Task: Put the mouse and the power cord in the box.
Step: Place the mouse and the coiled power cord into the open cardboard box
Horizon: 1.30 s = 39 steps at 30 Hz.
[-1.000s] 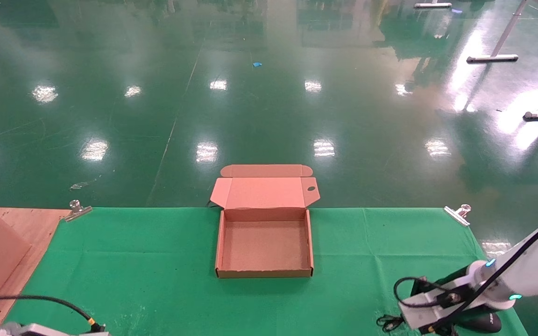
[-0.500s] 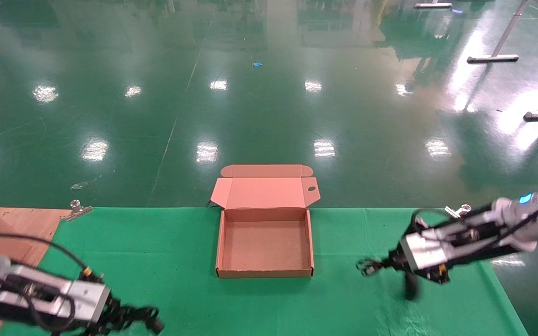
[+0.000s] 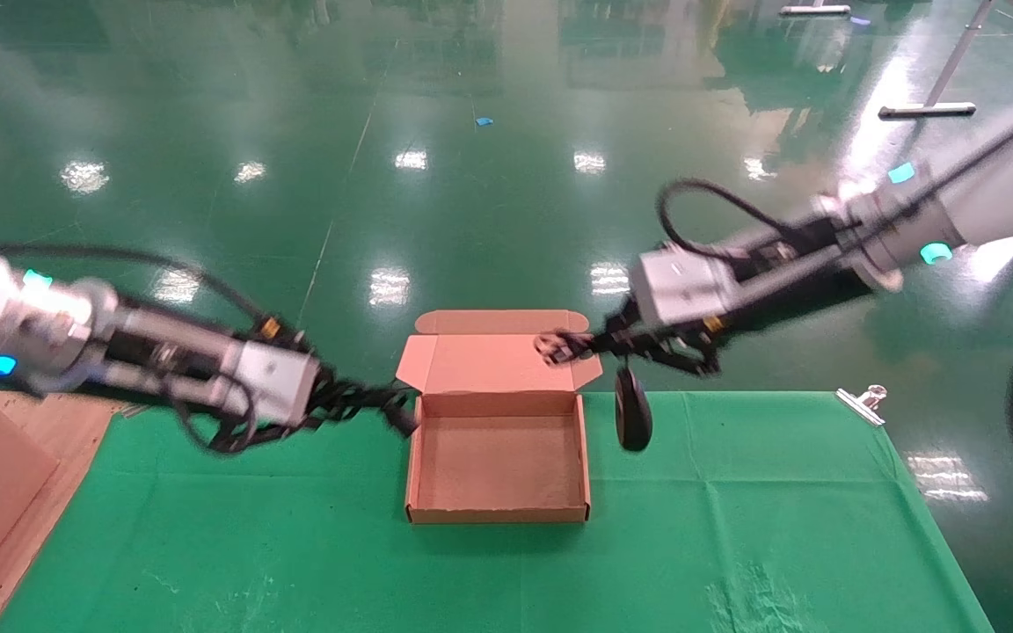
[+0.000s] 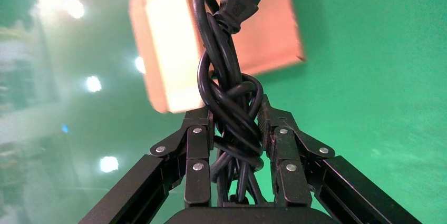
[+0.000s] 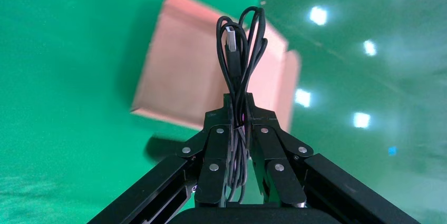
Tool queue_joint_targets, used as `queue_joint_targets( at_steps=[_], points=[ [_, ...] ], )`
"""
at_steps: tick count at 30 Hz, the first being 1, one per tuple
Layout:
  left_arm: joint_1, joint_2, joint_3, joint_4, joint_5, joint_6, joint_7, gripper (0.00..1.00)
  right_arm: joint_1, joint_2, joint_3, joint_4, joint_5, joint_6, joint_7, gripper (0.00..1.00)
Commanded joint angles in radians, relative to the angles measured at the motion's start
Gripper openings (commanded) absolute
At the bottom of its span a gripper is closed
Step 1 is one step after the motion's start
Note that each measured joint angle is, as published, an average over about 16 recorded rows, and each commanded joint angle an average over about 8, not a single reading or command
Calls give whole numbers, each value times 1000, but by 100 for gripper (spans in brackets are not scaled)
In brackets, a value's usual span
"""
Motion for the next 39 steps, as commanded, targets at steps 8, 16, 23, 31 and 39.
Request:
queue_joint_targets(
  at_steps=[8,16,23,31,39],
  points=[
    [-64,80,-9,71,-34,5,42,0,-15,-9,-2,146,-3,-8,121,0],
    [-56,119,-5,79,-30,-32,85,0,-56,30,3,286,3,-21,208,0],
    [61,171,-10,22,67,-300,118,0,-82,90,18,402,20,-41,271,0],
    [258,296,4,10,251,-646,-1,0,-134,170,28,503,42,-56,326,0],
    [307,425,62,211,243,-767,48,0,-196,244,32,544,62,-52,332,0]
  ],
)
